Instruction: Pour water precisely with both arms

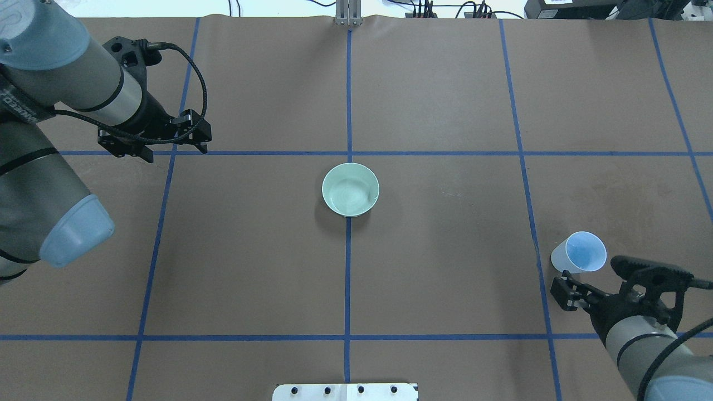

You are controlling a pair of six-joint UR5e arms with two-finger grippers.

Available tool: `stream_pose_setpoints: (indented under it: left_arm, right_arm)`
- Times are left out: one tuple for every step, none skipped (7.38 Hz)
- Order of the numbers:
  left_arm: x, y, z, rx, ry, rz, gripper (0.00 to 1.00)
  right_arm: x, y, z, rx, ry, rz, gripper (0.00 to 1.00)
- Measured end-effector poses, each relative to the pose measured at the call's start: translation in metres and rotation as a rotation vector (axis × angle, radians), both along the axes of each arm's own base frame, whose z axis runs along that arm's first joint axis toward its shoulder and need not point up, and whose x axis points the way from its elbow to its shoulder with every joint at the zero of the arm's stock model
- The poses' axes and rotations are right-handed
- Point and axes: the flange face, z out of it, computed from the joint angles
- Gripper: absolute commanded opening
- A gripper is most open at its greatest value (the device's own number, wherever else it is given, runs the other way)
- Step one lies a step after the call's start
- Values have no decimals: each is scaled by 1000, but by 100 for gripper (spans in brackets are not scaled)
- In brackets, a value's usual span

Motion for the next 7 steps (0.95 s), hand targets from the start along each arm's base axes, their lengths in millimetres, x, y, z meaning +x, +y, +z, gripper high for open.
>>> stream_pose_setpoints:
  left_arm:
    - [-1,1,8,0,-10,9,100]
    - [-1,2,12,-2,-15,14,100]
    - [0,2,14,-3,-17,17,100]
    - [1,2,15,-3,-18,20,100]
    - [3,2,17,-3,-21,25,100]
    - [4,3,18,-3,-23,27,100]
    - [5,3,19,-3,-25,29,100]
  right_arm:
    - [-14,11,17,50,-2,36,99]
    - [-26,19,36,95,3,63,99]
    - [-33,22,50,127,8,86,99]
    - [-40,24,63,151,11,109,99]
    - [-50,24,75,176,18,125,99]
    - [-59,23,84,195,27,135,99]
    - [-63,23,92,208,39,139,99]
